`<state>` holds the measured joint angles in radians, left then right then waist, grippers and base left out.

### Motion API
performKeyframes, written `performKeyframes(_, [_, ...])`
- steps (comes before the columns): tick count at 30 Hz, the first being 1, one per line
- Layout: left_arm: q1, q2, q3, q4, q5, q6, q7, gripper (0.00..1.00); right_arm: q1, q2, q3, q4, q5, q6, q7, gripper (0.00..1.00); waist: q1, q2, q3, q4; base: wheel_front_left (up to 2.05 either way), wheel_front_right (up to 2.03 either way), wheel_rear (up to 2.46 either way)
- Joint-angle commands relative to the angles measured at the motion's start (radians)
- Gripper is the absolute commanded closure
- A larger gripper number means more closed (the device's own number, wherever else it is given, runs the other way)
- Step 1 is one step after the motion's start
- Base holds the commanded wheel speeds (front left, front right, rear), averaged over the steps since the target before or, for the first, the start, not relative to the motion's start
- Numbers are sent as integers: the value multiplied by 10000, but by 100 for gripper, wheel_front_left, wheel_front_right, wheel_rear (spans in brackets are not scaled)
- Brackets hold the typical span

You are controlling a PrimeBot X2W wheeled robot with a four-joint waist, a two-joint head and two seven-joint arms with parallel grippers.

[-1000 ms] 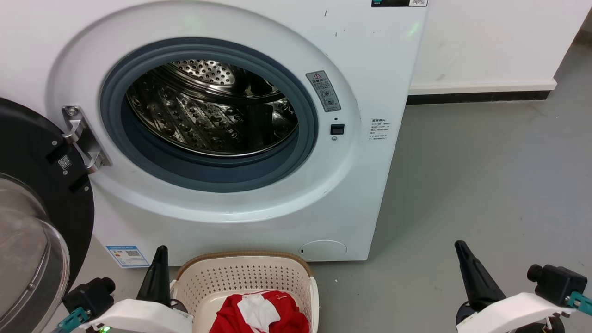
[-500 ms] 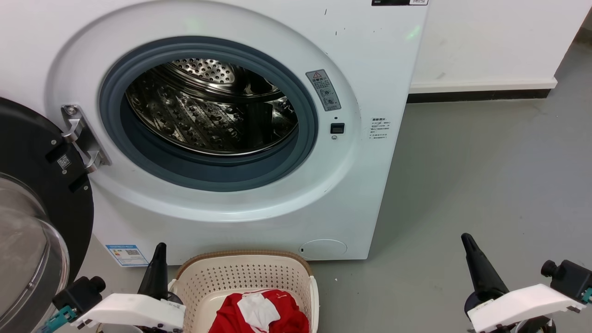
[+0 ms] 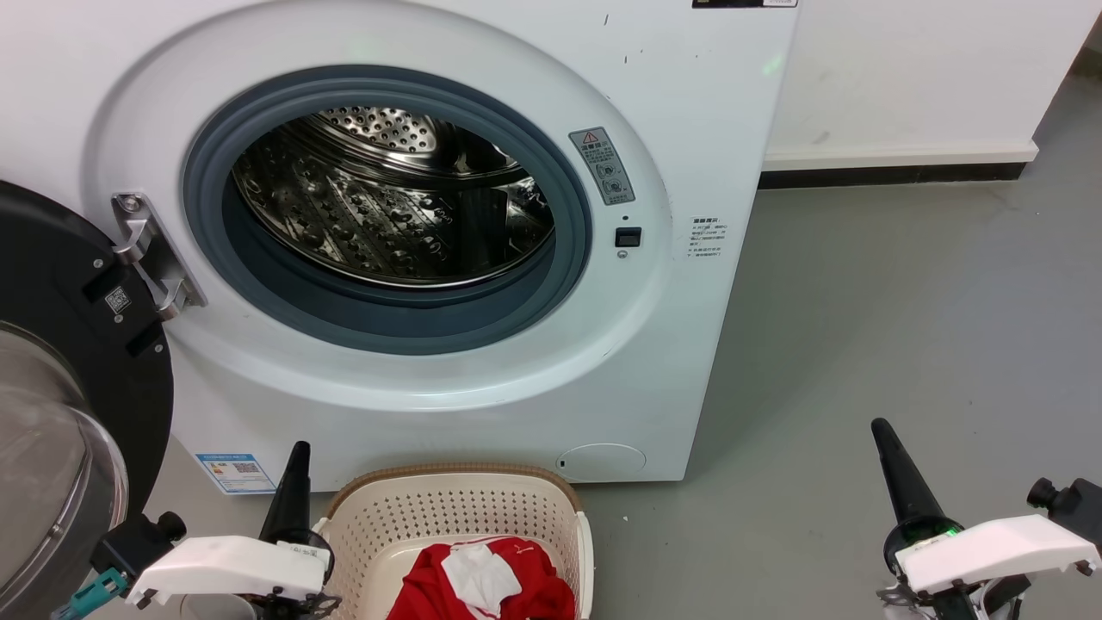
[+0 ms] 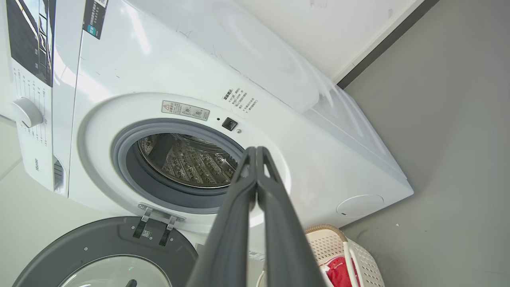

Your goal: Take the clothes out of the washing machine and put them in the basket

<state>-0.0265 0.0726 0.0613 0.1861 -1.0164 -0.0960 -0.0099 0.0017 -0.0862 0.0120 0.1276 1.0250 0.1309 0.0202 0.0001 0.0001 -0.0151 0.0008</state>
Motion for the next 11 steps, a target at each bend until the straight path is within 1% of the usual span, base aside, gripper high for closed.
performKeyframes(1, [-237, -11, 51, -44, -312, -34, 72, 100, -246, -58, -48, -16, 356, 0, 40, 100, -1, -1, 4, 0, 0, 0, 0])
performKeyframes(11, [-359, -45, 153, 80, -1399, -104, 304, 100, -408, -57, -179, 211, 1510, 0, 136, 100, -1, -1, 32, -1, 0, 0, 0])
